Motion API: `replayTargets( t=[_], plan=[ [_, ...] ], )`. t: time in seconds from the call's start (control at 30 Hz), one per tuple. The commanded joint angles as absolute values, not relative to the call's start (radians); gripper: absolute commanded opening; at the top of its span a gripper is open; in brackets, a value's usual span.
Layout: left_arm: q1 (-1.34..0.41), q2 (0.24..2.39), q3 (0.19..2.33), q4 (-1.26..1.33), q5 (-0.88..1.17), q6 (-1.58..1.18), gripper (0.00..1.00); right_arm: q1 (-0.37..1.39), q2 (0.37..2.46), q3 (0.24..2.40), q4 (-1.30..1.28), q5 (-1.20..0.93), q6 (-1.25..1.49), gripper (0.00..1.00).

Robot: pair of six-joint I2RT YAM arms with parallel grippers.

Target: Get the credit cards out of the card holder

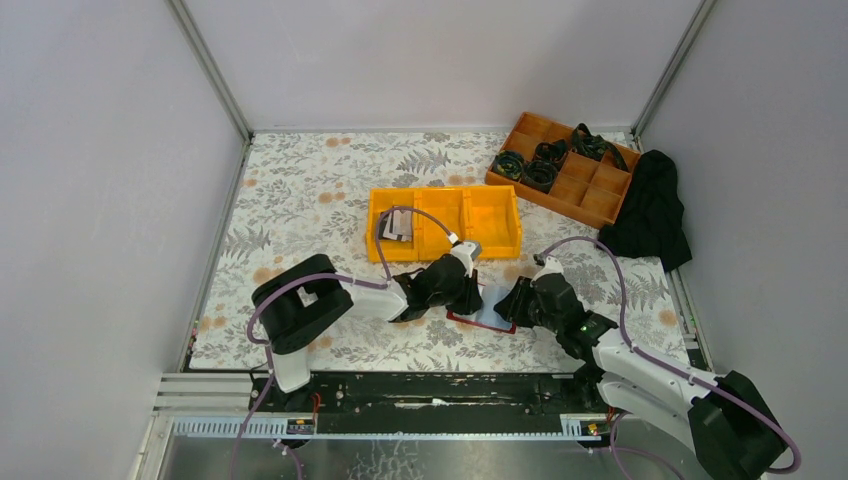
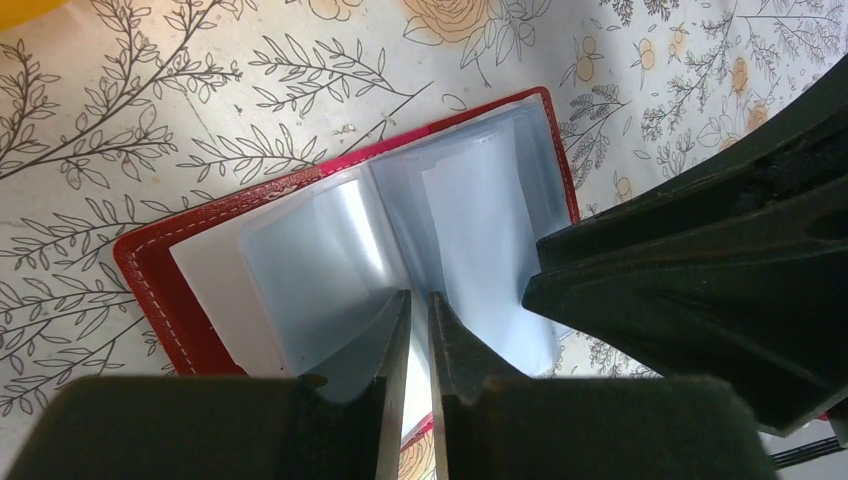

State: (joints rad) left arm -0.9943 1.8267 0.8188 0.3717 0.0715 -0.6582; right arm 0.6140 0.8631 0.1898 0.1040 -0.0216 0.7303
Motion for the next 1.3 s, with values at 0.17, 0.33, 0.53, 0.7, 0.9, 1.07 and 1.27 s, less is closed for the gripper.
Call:
replayTargets(
  t=[0.17, 0.33, 0.53, 0.7, 0.9, 1.07, 1.27],
  plan=[
    [-0.998, 1.838, 0.819, 0.421, 0.073, -0.659, 0.18, 0.607, 0.867, 0.237, 0.159, -0.076, 0.739, 0.31],
    [-0.998, 1.849, 0.824, 0.417, 0.072, -0.662, 0.18, 0.607, 0.871, 0.242, 0.179, -0.098, 0.748, 0.31],
    [-0.996, 1.773, 0.814, 0.323, -0.014, -0.619, 0.17, 0.607, 0.883, 0.263, 0.184, -0.102, 0.746, 0.31],
    [-0.996, 1.647, 0.79, 0.221, -0.122, -0.576, 0.18, 0.608, 0.915, 0.291, 0.196, -0.107, 0.736, 0.31],
    [-0.996, 1.548, 0.743, 0.151, -0.217, -0.57, 0.18, 0.607, 0.987, 0.325, 0.241, -0.152, 0.737, 0.32],
    [-0.996, 1.467, 0.677, 0.181, -0.228, -0.589, 0.18, 0.609, 1.093, 0.356, 0.335, -0.242, 0.732, 0.33],
    [-0.997, 1.379, 0.632, 0.235, -0.196, -0.592, 0.19, 0.609, 1.128, 0.407, 0.325, -0.234, 0.717, 0.33]
  ],
)
